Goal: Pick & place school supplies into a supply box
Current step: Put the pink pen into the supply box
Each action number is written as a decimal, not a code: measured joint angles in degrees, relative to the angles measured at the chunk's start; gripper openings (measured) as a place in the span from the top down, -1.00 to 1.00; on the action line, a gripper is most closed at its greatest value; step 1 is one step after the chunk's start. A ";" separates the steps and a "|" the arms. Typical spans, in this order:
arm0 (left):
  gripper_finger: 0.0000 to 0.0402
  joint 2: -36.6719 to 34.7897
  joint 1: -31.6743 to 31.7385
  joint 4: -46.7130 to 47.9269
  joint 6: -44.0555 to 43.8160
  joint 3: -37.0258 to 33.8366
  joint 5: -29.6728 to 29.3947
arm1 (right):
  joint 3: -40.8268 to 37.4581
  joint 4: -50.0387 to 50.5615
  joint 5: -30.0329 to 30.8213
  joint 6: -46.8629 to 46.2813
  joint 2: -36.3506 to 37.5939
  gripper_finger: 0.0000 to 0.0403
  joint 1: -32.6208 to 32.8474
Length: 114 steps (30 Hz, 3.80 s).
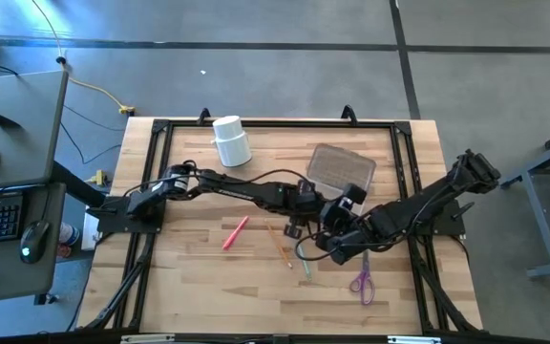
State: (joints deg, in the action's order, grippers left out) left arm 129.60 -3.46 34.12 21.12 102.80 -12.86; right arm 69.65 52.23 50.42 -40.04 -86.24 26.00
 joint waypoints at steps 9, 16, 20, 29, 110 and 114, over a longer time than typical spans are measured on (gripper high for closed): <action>0.26 -2.23 0.04 14.53 -1.20 -0.44 -6.31 | 0.00 -0.71 -1.80 -0.03 0.04 0.44 0.00; 0.34 -4.97 -0.09 23.02 -9.68 -0.48 -1.04 | 0.13 -1.20 -1.36 -1.50 0.22 0.44 -0.11; 0.39 -7.43 -0.09 26.82 -12.85 -0.48 -1.12 | 0.13 -1.38 -1.53 -2.55 0.22 0.44 -0.17; 0.48 -16.37 -0.15 41.17 -24.99 -0.39 -0.98 | 0.04 -2.68 -2.40 -2.73 0.22 0.44 -0.20; 0.69 -33.96 -30.88 -22.89 -78.93 -67.46 -26.00 | -0.07 -6.27 -3.92 -0.43 0.02 0.44 -6.58; 0.66 -37.05 -30.77 -22.26 -74.46 -65.58 -25.75 | -0.07 -6.27 -3.93 -0.43 0.02 0.44 -6.58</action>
State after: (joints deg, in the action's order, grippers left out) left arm 92.55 -34.24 11.86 -53.33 37.22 -38.61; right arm 69.58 45.95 46.49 -40.47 -86.21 19.42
